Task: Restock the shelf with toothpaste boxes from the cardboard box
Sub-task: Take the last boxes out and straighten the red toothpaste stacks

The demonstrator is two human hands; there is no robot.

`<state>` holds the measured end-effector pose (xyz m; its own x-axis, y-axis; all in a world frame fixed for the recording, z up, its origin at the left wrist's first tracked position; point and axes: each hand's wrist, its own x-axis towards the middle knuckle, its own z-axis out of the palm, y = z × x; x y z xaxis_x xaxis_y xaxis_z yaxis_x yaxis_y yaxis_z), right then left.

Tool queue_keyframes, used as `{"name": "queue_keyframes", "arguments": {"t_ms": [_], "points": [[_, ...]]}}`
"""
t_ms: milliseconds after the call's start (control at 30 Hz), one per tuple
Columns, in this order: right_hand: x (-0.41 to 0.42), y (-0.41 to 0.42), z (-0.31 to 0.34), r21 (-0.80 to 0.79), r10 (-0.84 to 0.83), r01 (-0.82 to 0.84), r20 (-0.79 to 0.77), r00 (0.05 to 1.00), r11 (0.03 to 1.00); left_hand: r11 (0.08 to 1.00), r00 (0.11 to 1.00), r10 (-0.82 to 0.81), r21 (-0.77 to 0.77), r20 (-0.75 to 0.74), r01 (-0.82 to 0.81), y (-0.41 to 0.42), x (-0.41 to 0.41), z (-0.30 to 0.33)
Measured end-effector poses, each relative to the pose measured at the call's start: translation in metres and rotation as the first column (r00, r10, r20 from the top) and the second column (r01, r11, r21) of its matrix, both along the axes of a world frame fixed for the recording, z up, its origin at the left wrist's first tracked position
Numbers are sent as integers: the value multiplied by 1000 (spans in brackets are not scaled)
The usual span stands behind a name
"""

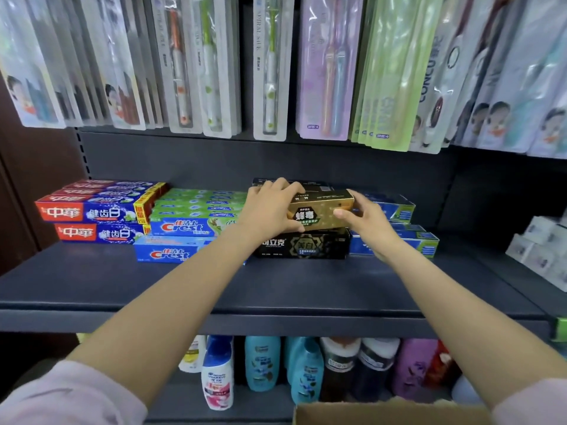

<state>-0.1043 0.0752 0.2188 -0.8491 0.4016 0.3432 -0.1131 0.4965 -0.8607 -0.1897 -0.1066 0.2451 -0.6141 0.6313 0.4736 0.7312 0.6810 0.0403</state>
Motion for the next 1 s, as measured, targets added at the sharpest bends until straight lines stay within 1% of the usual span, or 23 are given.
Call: {"name": "queue_keyframes", "arguments": {"t_ms": [100, 167, 233, 267, 300, 333, 367, 400, 433, 567, 633, 733, 833, 900, 933, 1000], "points": [[0, 11, -3, -70, 6, -6, -4, 1000, 998, 1000, 999, -25, -3, -49, 25, 5, 2, 2], [2, 18, -5, -124, 17, -23, -43, 999, 992, 999, 990, -48, -3, -133, 48, 10, 4, 5], [3, 18, -5, -120, -30, 22, -64, 998, 993, 998, 981, -56, -15, -184, 55, 18, 4, 8], [2, 15, -6, -61, -84, 80, -52, 995, 995, 999, 983, -45, -28, -177, 40, 21, 4, 8], [0, 11, -8, 50, -148, 150, -34, 988, 987, 999, 989, -19, -51, -150, 12, 23, 2, 5], [-2, 6, -10, 196, -201, 200, -20, 979, 960, 997, 994, 15, -77, -106, -24, 23, 0, 1], [-5, 1, -14, 333, -224, 216, -14, 974, 918, 994, 998, 49, -95, -50, -54, 23, -2, -3], [-7, -4, -18, 424, -226, 208, -8, 974, 882, 993, 997, 71, -99, 2, -70, 22, -3, -8], [-9, -8, -21, 466, -225, 195, 9, 974, 863, 993, 997, 78, -93, 25, -75, 21, -3, -12], [-8, -11, -17, 492, -242, 170, 87, 966, 854, 992, 997, 82, -95, 3, -82, 21, 2, -16], [-2, -11, -13, 482, -228, 149, 110, 967, 864, 995, 996, 77, -66, -35, -79, 22, 7, -17], [17, -16, -12, 516, -224, 171, 40, 974, 839, 998, 990, 35, 51, -133, -28, 24, 25, -23], [46, -24, -18, 563, -194, 168, -14, 981, 810, 996, 986, -38, 72, -161, 50, 28, 54, -35], [64, -26, -23, 569, -144, 129, -20, 989, 812, 994, 993, -67, 84, -93, 75, 32, 73, -45], [72, -26, -25, 568, -123, 108, -12, 992, 816, 990, 997, -78, 114, -29, 80, 32, 81, -49], [95, -21, -28, 555, -89, 45, 52, 995, 831, 980, 985, -100, 185, 141, 73, 34, 104, -56]]}}
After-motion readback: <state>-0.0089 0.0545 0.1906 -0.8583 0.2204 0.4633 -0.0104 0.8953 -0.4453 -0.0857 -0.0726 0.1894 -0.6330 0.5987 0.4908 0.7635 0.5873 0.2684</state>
